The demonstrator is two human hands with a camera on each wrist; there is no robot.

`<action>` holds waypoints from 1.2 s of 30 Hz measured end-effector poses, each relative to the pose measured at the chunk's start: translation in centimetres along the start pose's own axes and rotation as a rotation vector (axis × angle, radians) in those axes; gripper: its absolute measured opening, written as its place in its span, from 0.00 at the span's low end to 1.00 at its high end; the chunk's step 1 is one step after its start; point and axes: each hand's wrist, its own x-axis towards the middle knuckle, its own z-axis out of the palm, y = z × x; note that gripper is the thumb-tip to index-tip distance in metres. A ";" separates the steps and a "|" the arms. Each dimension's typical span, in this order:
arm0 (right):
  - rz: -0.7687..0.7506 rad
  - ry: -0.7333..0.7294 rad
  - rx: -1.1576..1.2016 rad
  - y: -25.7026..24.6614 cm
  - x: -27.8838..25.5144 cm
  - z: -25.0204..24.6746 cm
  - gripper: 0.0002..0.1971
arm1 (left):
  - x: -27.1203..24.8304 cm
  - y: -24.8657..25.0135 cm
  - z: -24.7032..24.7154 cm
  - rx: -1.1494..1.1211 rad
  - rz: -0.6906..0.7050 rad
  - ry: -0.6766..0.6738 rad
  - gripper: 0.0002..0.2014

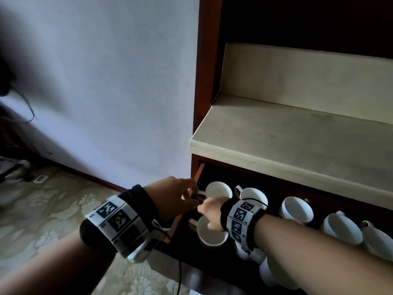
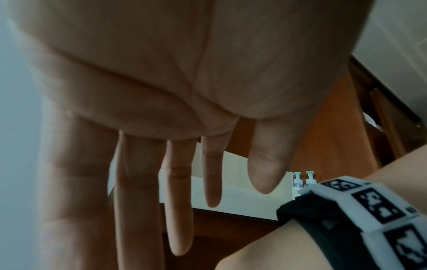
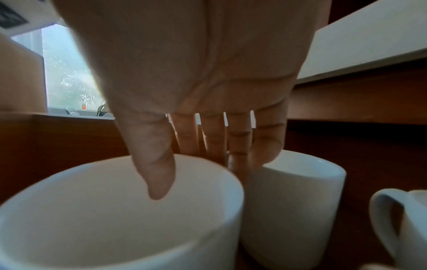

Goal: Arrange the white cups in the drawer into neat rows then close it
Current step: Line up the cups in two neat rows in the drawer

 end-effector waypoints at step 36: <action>-0.273 -0.004 -0.158 -0.3 1.1 -0.5 0.14 | 4.7 -3.0 0.7 0.101 -0.080 -0.290 0.11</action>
